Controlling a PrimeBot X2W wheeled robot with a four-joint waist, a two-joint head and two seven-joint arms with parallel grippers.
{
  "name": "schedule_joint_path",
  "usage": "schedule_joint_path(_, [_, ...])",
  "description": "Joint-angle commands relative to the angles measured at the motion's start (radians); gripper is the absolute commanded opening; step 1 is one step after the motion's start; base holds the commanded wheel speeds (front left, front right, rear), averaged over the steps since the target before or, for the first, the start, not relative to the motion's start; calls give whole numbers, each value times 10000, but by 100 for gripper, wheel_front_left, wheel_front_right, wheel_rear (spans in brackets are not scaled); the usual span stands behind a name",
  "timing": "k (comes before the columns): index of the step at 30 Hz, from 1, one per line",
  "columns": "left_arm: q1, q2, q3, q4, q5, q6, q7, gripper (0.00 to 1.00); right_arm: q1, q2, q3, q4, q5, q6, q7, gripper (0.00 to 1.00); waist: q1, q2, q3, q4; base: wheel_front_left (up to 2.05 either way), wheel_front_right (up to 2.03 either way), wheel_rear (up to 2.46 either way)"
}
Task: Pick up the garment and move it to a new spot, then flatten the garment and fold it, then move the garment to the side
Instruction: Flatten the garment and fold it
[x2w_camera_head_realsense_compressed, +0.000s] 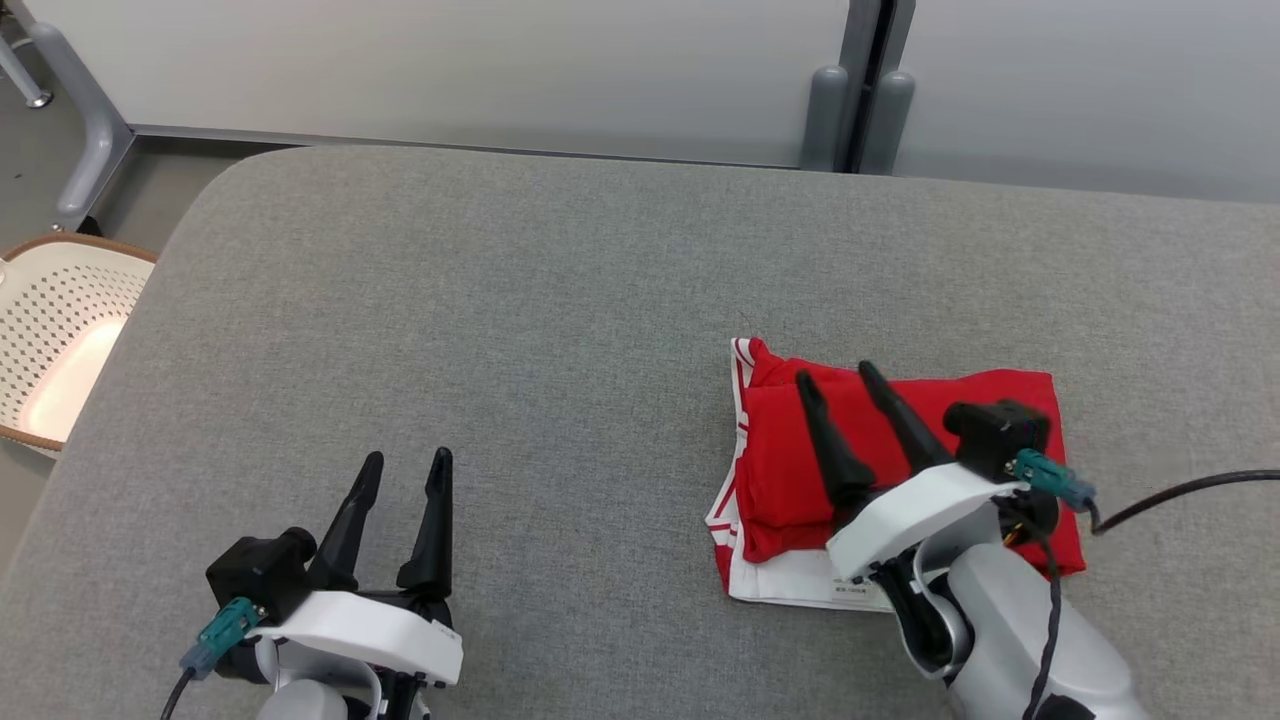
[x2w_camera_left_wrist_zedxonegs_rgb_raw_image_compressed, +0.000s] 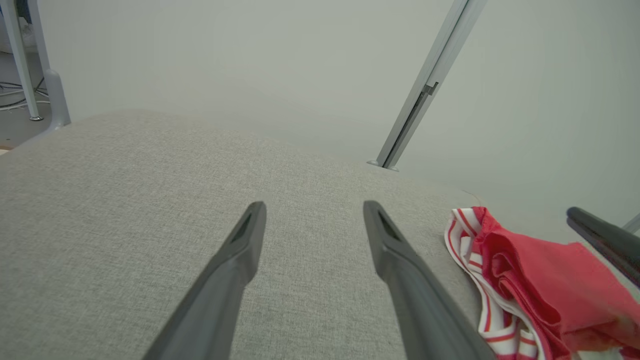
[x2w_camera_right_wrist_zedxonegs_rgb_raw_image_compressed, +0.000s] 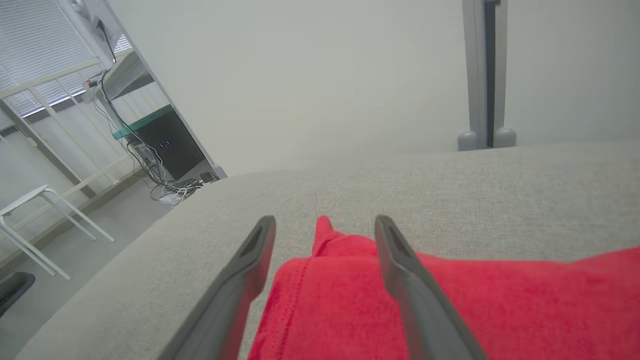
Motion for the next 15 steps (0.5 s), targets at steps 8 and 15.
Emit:
schedule_joint_path(8, [-243, 34, 150, -670, -125, -18, 2, 100, 741, -433, -2648, -1493, -2579, -2, -29, 100, 0, -1, -85, -494, 0, 0, 0])
schedule_joint_path(15, [-190, 37, 159, -1294, -146, -18, 2, 100, 1863, -983, -3990, -3340, -4126, -2, -29, 100, 0, -1, -203, -855, 0, 0, 0])
